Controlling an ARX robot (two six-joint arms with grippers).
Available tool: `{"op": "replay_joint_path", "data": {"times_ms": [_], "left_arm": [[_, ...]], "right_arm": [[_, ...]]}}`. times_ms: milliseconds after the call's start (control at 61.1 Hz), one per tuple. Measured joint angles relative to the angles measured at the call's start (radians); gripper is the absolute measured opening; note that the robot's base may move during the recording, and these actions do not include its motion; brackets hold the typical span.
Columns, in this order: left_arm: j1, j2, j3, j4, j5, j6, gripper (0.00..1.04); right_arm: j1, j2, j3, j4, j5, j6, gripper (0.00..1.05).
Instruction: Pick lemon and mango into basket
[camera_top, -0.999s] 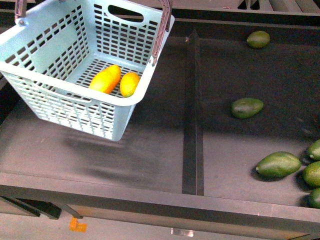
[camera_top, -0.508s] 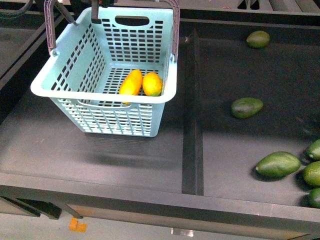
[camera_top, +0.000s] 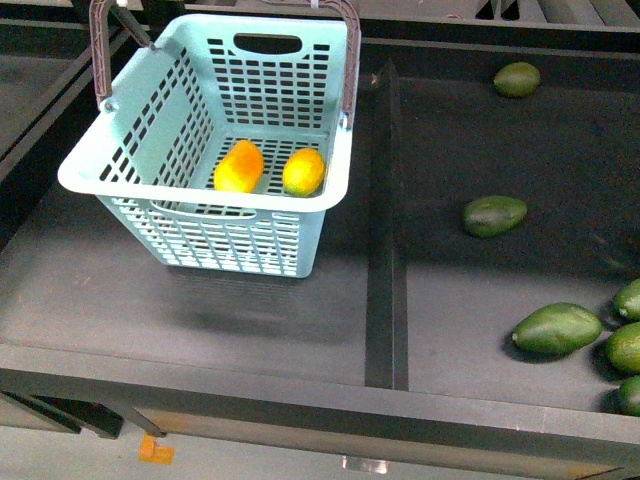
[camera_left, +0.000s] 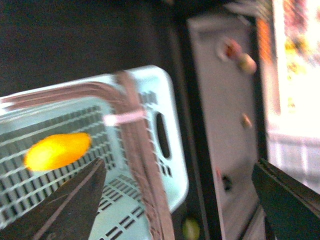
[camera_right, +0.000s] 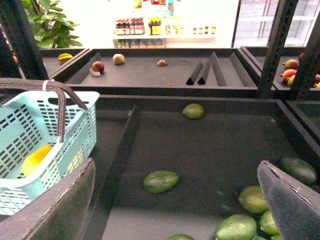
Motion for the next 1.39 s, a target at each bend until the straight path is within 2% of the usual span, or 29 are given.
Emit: {"op": "replay_joint_path", "data": {"times_ms": [49,147,246,393,688,737,884,983,1392], "left_arm": [[0.011,-0.06,-0.207,0.339,0.043,0.318,0.72],[0.031,-0.176,-0.509,0.736,0.068,0.805,0.53],[0.056,-0.297,-0.71,0.89,0.089,1.041,0.33],[0.088,-0.423,-0.938,0.958,0.115,1.148,0.03],[0.13,-0.67,-1.223,0.989,0.159,1.174,0.04],[0.161,-0.712,-1.258,0.983,0.209,1.176,0.04],[0.185,-0.83,-1.337,0.943,0.214,1.177,0.04],[0.186,-0.851,-1.398,0.985,0.215,1.177,0.04],[0.186,-1.257,-1.495,0.673,0.215,1.18,0.04]], "right_arm": [[0.0,0.0,0.0,0.0,0.0,0.0,0.96],[0.0,0.0,0.0,0.0,0.0,0.0,0.96],[0.0,0.0,0.0,0.0,0.0,0.0,0.96],[0.0,0.0,0.0,0.0,0.0,0.0,0.96],[0.0,0.0,0.0,0.0,0.0,0.0,0.96],[0.0,0.0,0.0,0.0,0.0,0.0,0.96],[0.0,0.0,0.0,0.0,0.0,0.0,0.96],[0.0,0.0,0.0,0.0,0.0,0.0,0.96],[0.0,0.0,0.0,0.0,0.0,0.0,0.96]]}}
